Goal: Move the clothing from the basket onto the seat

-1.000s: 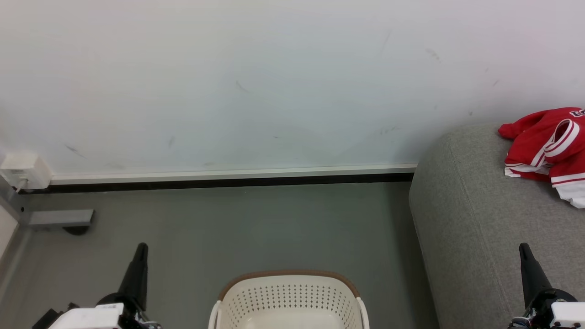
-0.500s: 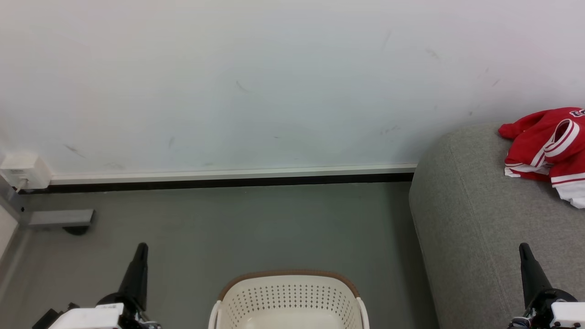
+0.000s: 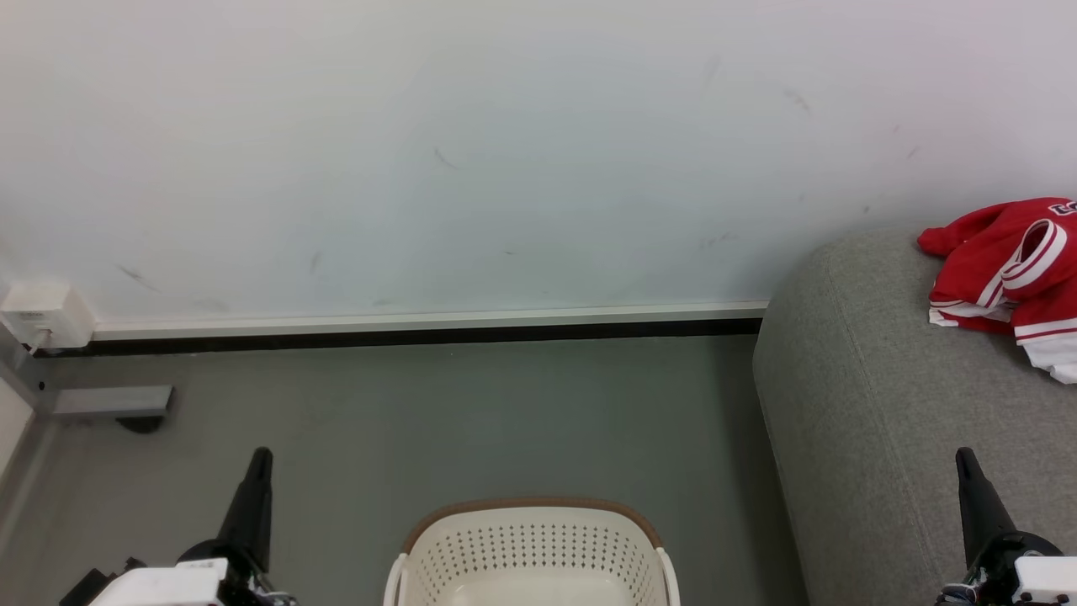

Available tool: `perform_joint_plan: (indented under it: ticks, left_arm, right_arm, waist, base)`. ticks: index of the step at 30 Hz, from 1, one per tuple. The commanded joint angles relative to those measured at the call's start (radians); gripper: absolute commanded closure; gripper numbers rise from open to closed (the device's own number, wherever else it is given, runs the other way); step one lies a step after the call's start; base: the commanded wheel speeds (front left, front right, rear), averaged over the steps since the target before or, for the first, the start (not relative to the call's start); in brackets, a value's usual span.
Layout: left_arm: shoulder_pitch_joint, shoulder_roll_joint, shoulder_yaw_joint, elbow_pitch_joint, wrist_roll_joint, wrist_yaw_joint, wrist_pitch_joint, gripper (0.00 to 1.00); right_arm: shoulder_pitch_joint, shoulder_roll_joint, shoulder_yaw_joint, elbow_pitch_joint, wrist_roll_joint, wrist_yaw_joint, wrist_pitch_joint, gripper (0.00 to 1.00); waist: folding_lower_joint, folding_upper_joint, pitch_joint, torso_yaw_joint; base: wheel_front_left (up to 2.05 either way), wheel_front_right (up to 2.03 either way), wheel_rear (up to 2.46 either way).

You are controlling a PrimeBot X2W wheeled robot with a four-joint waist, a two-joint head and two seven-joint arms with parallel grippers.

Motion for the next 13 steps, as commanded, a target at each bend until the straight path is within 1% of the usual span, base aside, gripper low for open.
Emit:
perform_joint_plan:
  ticks: [1, 13]
  left_arm:
    - [-0.007, 0.002, 0.002, -0.004, -0.014, -0.005, 0.004, 1.0]
    - [-0.007, 0.002, 0.002, -0.004, -0.014, -0.005, 0.003, 1.0]
  right_arm:
    - [-0.012, 0.0, -0.004, -0.005, 0.003, -0.002, 0.002, 1.0]
    - [-0.012, 0.0, -0.004, -0.005, 0.003, -0.002, 0.002, 1.0]
  waist:
    - [-0.0001, 0.0, 0.0, 0.0]
    - [-0.0001, 0.0, 0.0, 0.0]
  base:
    - [0.0, 0.0, 0.0]
    - [0.0, 0.0, 0.0]
